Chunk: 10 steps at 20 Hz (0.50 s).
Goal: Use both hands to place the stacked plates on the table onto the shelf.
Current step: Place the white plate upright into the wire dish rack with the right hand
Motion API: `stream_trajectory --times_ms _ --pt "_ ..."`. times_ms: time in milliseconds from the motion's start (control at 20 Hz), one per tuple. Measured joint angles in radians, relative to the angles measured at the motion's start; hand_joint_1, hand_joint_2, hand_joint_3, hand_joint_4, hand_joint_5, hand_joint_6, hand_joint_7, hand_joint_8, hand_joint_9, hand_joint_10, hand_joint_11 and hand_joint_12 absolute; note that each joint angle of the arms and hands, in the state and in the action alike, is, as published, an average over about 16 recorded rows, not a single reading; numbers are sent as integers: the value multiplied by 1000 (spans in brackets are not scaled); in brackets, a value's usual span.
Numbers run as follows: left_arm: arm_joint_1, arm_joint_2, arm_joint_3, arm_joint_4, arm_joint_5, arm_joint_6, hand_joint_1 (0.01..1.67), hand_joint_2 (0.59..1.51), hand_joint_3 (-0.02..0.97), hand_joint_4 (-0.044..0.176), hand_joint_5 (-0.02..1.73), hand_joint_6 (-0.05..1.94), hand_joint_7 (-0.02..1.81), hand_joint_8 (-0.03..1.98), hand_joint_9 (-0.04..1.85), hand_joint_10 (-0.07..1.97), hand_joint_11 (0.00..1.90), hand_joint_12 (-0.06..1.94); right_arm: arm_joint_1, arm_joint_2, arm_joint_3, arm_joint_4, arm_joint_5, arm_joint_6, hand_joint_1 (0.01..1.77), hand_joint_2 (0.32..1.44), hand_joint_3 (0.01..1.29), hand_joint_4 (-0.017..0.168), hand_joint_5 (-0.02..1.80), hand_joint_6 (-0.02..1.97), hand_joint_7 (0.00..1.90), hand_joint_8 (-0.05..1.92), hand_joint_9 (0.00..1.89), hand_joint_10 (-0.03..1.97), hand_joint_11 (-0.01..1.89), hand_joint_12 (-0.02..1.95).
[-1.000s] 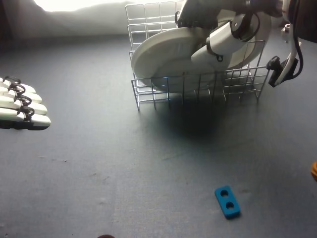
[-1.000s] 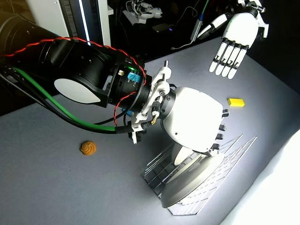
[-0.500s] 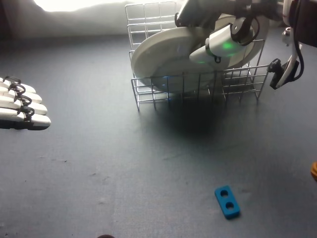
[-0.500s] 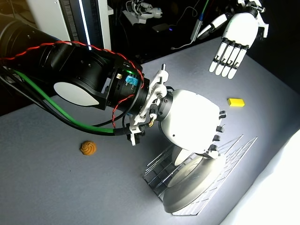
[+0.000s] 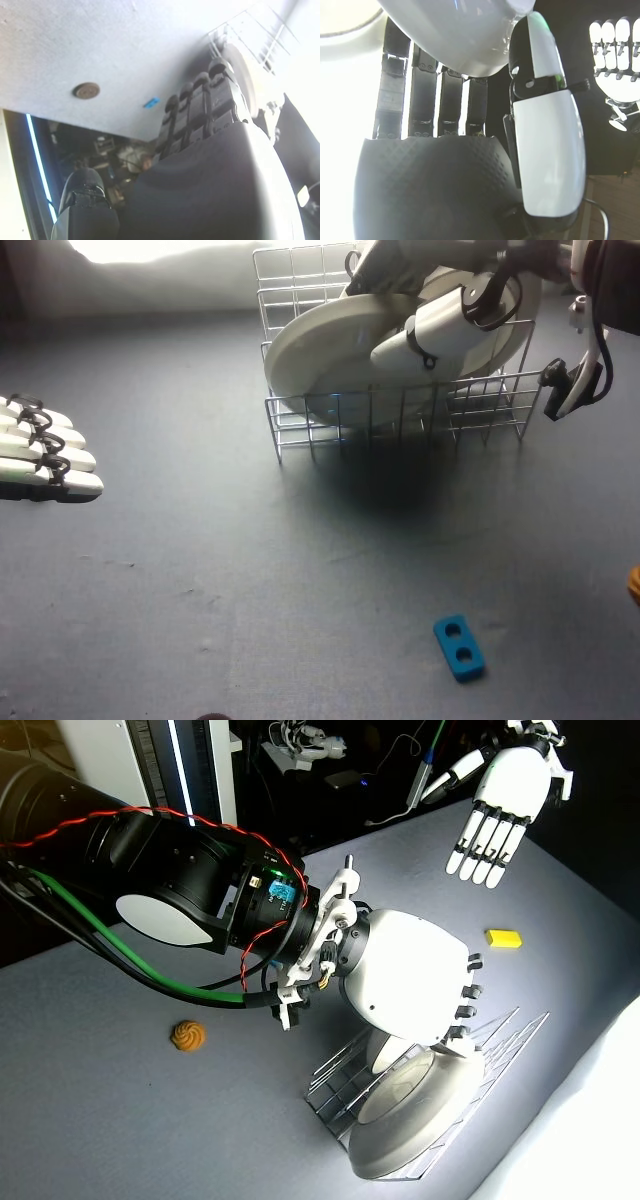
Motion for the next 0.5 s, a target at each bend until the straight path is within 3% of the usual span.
stream_trajectory --times_ms 150,500 --pt "0 0 0 0 0 0 13 1029 19 7 20 1 12 -4 19 -65 21 15 2 1 0 0 -1 0 1041 1052 14 -1 809 41 850 19 856 22 414 1121" --pt "0 0 0 1 0 0 13 1028 20 7 20 1 12 -4 19 -65 20 15 24 7 -1 0 -5 -4 1007 1050 14 -1 748 39 784 20 789 22 341 1134"
